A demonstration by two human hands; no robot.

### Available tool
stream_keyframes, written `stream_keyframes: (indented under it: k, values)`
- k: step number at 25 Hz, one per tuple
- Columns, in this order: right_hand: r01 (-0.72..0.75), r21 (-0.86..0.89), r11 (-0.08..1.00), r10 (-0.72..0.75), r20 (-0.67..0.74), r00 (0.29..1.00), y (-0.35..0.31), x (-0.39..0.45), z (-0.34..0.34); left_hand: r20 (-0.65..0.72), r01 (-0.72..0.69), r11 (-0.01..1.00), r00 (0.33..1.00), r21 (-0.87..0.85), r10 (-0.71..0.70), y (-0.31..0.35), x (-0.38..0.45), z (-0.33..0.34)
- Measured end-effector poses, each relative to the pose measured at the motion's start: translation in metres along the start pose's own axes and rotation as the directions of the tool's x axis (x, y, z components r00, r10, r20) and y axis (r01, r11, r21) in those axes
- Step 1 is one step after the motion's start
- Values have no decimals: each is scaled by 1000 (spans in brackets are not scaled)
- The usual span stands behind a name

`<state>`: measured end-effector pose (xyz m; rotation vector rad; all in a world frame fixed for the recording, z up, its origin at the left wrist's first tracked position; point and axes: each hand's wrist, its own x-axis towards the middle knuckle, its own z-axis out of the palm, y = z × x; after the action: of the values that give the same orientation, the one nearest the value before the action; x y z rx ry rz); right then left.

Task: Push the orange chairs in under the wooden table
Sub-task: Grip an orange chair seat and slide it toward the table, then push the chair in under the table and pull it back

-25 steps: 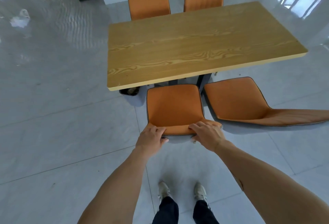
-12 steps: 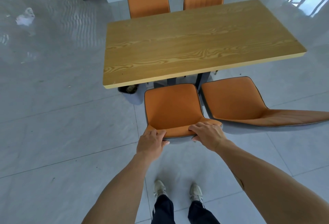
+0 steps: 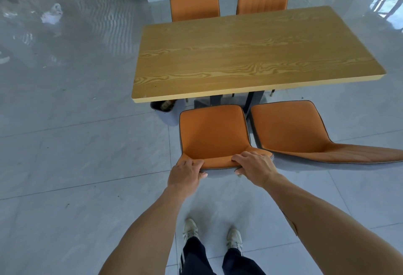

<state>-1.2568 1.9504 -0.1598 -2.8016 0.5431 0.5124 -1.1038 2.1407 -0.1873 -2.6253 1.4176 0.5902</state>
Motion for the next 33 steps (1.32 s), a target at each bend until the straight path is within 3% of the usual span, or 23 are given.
stream_keyframes:
  k: [6,19,23,28,33]
  values:
    - [-36,33,999,38,-69,997,-4,-3,9,9,-4,1000,1000,-30,4,4,-3,-1]
    - [-60,77,995,63,-39,997,-6,-3,4,15,19,998,1000,-56,-18,5,-4,-1]
    - [-37,66,997,40,-40,998,-11,-7,-2,41,88,983,996,-163,-82,8,-5,-2]
    - [132,25,991,-130,-80,988,-44,3,-20,4,224,943,973,-245,-230,-6,-31,-18]
    - [312,-31,949,-314,-60,948,-118,27,-37,43,337,891,939,-306,-340,-61,-79,-35]
